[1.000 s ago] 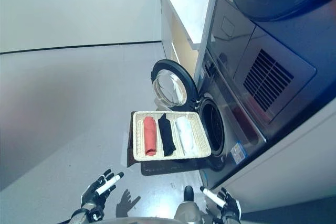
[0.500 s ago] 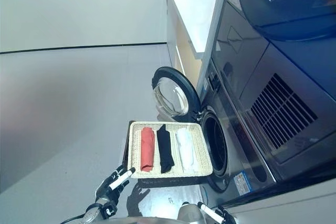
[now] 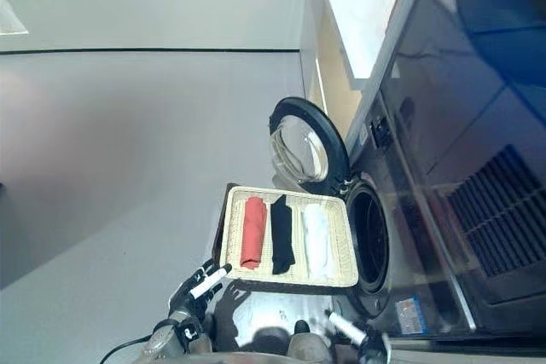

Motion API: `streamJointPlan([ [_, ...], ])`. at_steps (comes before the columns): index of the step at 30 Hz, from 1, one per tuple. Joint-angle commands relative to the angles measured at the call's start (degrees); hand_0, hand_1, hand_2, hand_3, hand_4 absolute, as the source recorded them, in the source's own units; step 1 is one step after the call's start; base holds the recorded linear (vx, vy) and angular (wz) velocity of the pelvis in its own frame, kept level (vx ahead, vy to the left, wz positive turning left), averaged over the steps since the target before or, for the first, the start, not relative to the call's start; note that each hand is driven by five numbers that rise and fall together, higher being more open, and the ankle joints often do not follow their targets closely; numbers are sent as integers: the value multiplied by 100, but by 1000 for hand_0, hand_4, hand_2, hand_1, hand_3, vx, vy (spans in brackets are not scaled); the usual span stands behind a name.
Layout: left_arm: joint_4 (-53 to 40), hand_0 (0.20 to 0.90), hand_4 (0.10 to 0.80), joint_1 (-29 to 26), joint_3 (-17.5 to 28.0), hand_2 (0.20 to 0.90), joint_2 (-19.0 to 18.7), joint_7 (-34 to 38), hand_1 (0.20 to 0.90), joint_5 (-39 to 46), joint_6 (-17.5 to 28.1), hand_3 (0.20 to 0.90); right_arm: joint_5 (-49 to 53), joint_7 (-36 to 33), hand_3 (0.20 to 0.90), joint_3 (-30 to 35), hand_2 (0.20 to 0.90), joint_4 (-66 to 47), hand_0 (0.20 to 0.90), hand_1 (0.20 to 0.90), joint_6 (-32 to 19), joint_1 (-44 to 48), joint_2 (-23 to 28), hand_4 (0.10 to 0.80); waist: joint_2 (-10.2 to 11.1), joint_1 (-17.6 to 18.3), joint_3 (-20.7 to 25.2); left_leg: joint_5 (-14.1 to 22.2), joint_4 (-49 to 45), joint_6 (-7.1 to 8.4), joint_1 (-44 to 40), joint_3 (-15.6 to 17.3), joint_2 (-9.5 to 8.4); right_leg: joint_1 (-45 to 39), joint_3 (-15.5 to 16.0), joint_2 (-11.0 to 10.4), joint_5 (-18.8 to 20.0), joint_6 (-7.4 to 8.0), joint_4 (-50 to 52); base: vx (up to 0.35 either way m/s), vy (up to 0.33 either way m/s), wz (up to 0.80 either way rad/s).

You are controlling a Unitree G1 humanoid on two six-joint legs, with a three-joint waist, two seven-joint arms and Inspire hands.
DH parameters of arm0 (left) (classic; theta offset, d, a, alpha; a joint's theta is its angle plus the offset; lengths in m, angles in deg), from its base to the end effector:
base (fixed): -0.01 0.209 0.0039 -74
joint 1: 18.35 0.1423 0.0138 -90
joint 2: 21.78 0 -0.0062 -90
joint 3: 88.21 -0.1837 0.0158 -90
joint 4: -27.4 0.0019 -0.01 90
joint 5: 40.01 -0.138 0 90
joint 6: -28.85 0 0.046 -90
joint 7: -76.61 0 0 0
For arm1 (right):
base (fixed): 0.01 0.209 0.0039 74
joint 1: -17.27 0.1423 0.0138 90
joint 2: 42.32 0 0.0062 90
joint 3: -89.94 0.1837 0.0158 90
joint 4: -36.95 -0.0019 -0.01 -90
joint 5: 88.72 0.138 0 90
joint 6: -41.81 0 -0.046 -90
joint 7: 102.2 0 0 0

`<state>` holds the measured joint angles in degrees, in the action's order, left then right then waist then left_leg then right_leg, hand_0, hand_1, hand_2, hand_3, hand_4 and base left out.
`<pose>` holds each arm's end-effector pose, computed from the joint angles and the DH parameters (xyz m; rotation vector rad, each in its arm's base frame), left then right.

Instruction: Pick up the clothes and place them into the washing machine

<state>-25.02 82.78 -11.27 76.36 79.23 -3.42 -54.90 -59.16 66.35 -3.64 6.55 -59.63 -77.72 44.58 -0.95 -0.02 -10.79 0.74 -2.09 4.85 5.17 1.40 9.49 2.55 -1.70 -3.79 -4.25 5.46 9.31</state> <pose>0.0964 0.1638 -0.0892 -0.3962 0.7680 0.1983 0.0794 -0.2250 -0.1054 0.1038 0.8979 -0.5594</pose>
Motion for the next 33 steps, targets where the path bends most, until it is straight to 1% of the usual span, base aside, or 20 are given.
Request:
streamJointPlan([
  [1,-757,900,800,66,74,900,-294,-101,900,-84,345,900,-136,-106,900,157,900,-231,900,900,-357,-81,267,800,114,79,238,-1650,429,231,788,145,19,-1138,97,387,0,-172,-805,204,97,-50],
  [5,-807,900,800,71,78,900,-325,-106,900,-108,365,900,-145,-58,900,135,900,-221,900,900,-325,-88,210,800,139,44,418,-1403,76,53,811,148,-143,-1414,-50,181,-182,-130,-949,216,149,-33],
  [6,-795,900,800,29,94,900,-361,-95,900,-102,392,900,-93,-67,900,180,900,-85,900,900,-316,25,190,800,198,40,508,-1179,-173,-30,877,176,-255,-1477,-115,1,-194,-30,-950,211,157,-13],
  [9,-800,900,800,10,122,900,-381,-88,900,-79,407,900,-85,-68,900,184,900,-37,900,900,-298,89,169,800,226,21,544,-1054,-323,-86,885,220,-308,-1474,-153,-105,-191,23,-918,180,145,-14],
  [10,-797,900,800,15,272,900,-416,-14,900,34,452,900,-153,-49,900,92,900,-22,900,900,-240,330,127,800,250,-48,665,-803,-442,-238,825,415,-430,-1394,-218,-395,-75,220,-763,207,178,-22],
  [11,-796,900,800,13,274,900,-418,-14,900,35,453,900,-152,-49,900,91,900,-18,900,900,-241,335,124,800,260,-61,665,-794,-446,-243,821,435,-435,-1390,-234,-407,-79,226,-762,270,234,-30],
  [15,-794,900,800,-4,344,900,-446,38,900,49,496,900,-193,-31,900,43,900,-150,900,900,-214,473,89,800,304,-120,790,-567,-424,-383,673,634,-656,-1250,-216,-693,332,446,-535,144,134,-31],
  [17,-792,900,800,-9,319,900,-450,44,900,55,476,900,-223,-35,900,28,900,-167,900,900,-197,484,68,800,319,-119,809,-410,-450,-480,565,654,-795,-1115,-185,-827,697,526,-142,134,151,-6],
  [18,-806,900,800,-18,312,900,-456,55,900,62,464,900,-238,-32,900,10,900,-224,900,900,-187,482,62,800,304,-107,797,-329,-464,-545,495,663,-853,-962,-190,-875,940,533,192,128,225,-11],
  [19,-845,900,800,-26,314,900,-479,67,900,70,447,900,-236,-42,900,5,900,-270,900,900,-186,499,55,800,243,-74,720,-195,-457,-678,279,627,-937,-650,-181,-934,1423,450,852,88,168,-18],
  [20,-846,900,800,-27,315,900,-478,67,900,70,446,900,-237,-42,900,4,900,-270,900,900,-185,500,56,800,243,-78,715,-192,-458,-680,276,632,-937,-644,-188,-934,1416,451,868,108,248,-20],
  [21,-884,900,800,-38,317,900,-519,76,900,44,416,900,-223,-55,900,-16,900,-409,900,900,-196,499,47,800,168,29,572,-103,-439,-807,37,563,-971,-387,-144,-931,1694,346,1431,48,131,-13],
  [22,-885,900,800,-38,319,900,-518,77,900,43,415,900,-224,-57,900,-16,900,-412,900,900,-194,499,47,800,170,30,562,-100,-441,-808,29,564,-974,-389,-147,-933,1686,347,1443,123,237,2],
  [23,-889,900,800,-34,334,900,-543,73,900,15,396,900,-233,-64,900,-7,900,-447,900,900,-185,478,45,800,85,74,484,-35,-416,-884,-139,543,-980,-204,48,-950,1698,260,1792,119,155,4],
  [25,-914,900,800,-20,344,900,-546,74,900,16,386,900,-242,-65,900,-1,900,-483,900,900,-171,450,42,800,61,89,462,-5,-401,-900,-211,551,-974,-132,209,-1015,1683,251,1910,149,126,-1],
  [26,-943,900,800,15,378,900,-530,54,900,29,376,900,-235,-55,900,56,900,-492,900,900,-153,387,36,800,27,133,473,82,-349,-879,-361,540,-968,61,525,-1106,1384,209,1729,202,48,-8],
  [27,-920,900,800,-4,377,900,-535,47,900,30,376,900,-217,-66,900,88,900,-457,900,900,-154,386,46,800,17,173,475,133,-306,-842,-446,537,-955,208,673,-1129,1170,192,1494,210,42,-8],
  [29,-878,900,800,-14,369,900,-530,31,900,43,383,900,-201,-67,900,107,900,-447,900,900,-161,382,65,800,32,228,449,198,-283,-785,-530,502,-954,265,798,-1155,989,195,1152,145,-53,-6],
  [31,-894,900,800,-24,348,900,-526,20,900,56,403,900,-180,-68,900,164,900,-378,900,900,-165,423,82,800,111,294,389,339,-264,-681,-681,460,-978,412,985,-1305,1114,326,379,216,-119,-13],
  [33,-908,900,800,1,395,900,-524,19,900,68,423,900,-212,-60,900,171,900,-397,900,900,-144,427,84,800,202,384,328,491,-174,-573,-934,395,-983,570,1035,-1420,1468,517,-423,253,-141,-32],
])
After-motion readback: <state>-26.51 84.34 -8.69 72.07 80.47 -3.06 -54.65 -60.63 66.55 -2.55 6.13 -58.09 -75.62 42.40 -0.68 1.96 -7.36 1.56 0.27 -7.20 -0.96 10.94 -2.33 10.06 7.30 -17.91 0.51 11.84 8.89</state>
